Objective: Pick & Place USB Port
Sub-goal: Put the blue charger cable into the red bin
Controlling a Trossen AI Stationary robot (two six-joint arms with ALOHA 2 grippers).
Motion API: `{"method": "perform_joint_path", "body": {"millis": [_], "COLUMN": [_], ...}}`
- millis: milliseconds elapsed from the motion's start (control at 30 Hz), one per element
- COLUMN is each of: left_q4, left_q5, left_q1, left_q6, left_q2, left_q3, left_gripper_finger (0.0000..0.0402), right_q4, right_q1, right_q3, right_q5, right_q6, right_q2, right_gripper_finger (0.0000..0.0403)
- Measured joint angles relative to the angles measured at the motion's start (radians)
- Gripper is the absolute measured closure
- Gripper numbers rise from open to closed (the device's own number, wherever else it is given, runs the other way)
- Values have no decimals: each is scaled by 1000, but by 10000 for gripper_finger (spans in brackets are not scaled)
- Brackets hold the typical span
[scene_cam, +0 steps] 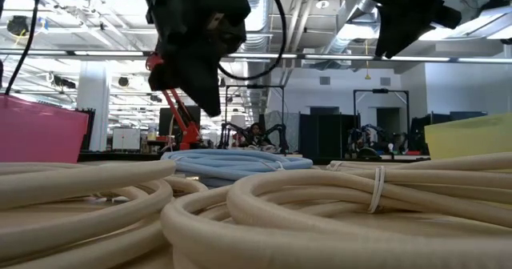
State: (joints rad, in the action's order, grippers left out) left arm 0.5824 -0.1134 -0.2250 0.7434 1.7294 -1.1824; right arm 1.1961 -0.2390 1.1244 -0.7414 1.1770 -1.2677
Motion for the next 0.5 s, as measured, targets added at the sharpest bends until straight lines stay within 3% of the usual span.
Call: {"method": "perform_joint_path", "body": {"millis": [267, 500], "left_q4": [-15, -23], "left_q5": [29, 12], "left_q1": [6, 21], "left_q6": [-30, -50], "left_q2": [-4, -2], "left_q3": [0, 0], "left_gripper_finger": [393, 334], "right_q4": [0, 0], "right_q1": [0, 0], "right_q3": [0, 0], "right_q5": [0, 0], "right_q6": [-6, -6], "right_q2": [0, 0], "right_gripper_finger": [295, 295]}}
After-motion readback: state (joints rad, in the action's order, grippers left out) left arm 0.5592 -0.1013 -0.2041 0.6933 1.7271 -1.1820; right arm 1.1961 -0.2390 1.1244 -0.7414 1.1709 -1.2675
